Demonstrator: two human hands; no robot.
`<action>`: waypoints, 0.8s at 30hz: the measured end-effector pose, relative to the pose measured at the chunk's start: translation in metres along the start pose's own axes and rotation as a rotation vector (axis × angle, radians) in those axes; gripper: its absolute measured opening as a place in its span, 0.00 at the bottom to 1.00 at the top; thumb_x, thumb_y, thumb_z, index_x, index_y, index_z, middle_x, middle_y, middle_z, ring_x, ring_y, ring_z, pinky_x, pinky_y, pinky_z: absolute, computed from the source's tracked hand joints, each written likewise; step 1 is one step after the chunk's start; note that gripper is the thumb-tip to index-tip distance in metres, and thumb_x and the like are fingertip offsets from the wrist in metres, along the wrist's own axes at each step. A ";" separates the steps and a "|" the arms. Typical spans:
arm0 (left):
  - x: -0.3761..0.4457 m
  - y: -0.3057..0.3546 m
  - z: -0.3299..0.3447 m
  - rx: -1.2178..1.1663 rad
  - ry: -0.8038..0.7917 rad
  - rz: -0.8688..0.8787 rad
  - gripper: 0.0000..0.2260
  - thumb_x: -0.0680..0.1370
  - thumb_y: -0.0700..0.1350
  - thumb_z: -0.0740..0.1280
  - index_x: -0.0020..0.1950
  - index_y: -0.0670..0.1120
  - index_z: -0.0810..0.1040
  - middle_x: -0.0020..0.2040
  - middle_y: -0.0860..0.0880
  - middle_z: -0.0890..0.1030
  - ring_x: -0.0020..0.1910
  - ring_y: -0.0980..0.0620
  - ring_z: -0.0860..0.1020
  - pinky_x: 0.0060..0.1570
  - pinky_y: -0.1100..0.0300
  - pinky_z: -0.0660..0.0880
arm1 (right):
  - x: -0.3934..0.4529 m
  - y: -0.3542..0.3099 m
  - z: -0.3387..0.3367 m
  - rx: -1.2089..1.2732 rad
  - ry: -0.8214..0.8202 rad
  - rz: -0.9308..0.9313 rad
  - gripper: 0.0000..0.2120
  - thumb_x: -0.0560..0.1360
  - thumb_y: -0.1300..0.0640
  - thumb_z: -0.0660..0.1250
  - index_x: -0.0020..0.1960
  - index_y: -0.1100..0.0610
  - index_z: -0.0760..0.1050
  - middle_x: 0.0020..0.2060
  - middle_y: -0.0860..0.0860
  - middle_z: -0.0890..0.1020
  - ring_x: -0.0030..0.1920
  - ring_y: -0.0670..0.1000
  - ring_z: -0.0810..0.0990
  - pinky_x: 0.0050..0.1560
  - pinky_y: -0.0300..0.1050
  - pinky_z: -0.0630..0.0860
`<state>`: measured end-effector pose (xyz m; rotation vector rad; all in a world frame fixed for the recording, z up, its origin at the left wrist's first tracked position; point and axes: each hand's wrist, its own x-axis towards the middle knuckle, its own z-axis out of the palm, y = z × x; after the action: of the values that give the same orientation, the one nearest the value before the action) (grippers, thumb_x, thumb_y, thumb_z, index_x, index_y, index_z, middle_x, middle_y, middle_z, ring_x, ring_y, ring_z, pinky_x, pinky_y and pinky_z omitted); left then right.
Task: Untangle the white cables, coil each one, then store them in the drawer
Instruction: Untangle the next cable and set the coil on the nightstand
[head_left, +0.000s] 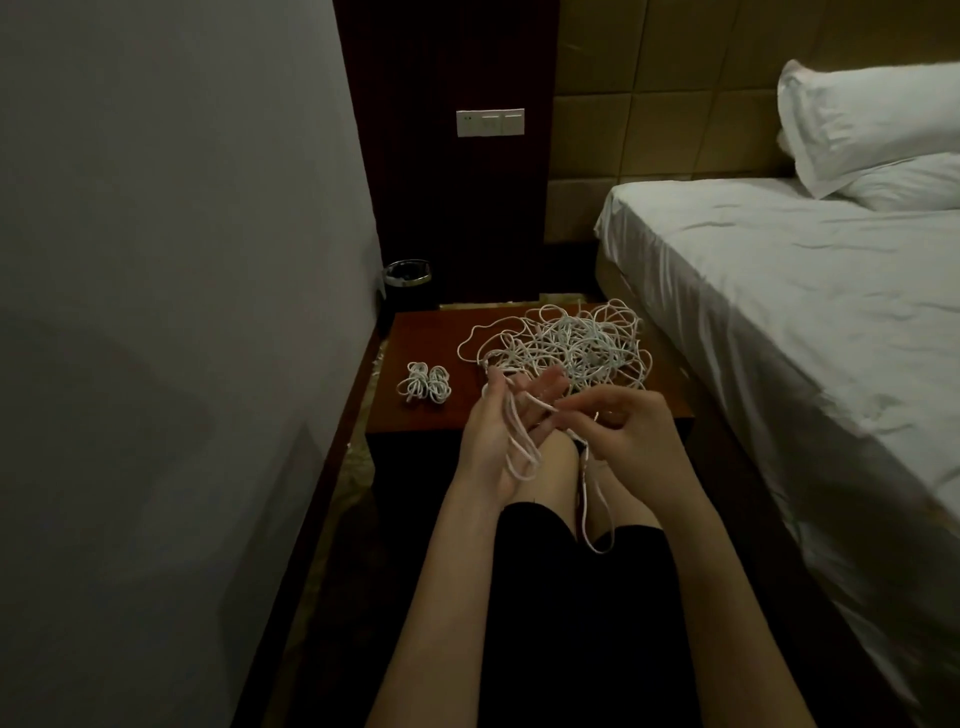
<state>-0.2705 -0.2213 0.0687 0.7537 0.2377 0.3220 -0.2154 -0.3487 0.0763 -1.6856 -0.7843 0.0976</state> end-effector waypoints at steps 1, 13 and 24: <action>-0.001 0.001 0.002 -0.093 -0.035 -0.035 0.21 0.84 0.56 0.49 0.39 0.46 0.68 0.47 0.44 0.85 0.53 0.47 0.82 0.57 0.50 0.76 | 0.000 0.000 0.004 -0.064 -0.021 -0.008 0.08 0.72 0.64 0.72 0.42 0.51 0.84 0.36 0.44 0.84 0.37 0.42 0.81 0.38 0.35 0.75; -0.004 0.012 -0.004 -0.333 0.018 -0.011 0.21 0.83 0.56 0.53 0.34 0.47 0.65 0.19 0.54 0.62 0.14 0.60 0.60 0.14 0.70 0.60 | -0.007 -0.013 -0.014 -0.059 -0.371 0.104 0.05 0.72 0.61 0.72 0.48 0.54 0.81 0.38 0.52 0.85 0.40 0.51 0.83 0.44 0.43 0.80; -0.010 0.012 -0.006 -0.179 -0.010 0.014 0.21 0.83 0.56 0.53 0.34 0.48 0.65 0.22 0.54 0.60 0.15 0.60 0.56 0.13 0.68 0.52 | -0.005 -0.016 0.006 -0.494 -0.516 0.010 0.15 0.65 0.34 0.64 0.45 0.40 0.80 0.41 0.38 0.83 0.43 0.40 0.81 0.45 0.51 0.81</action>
<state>-0.2846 -0.2129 0.0740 0.5801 0.1912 0.3483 -0.2290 -0.3455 0.0877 -2.1677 -1.2590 0.3826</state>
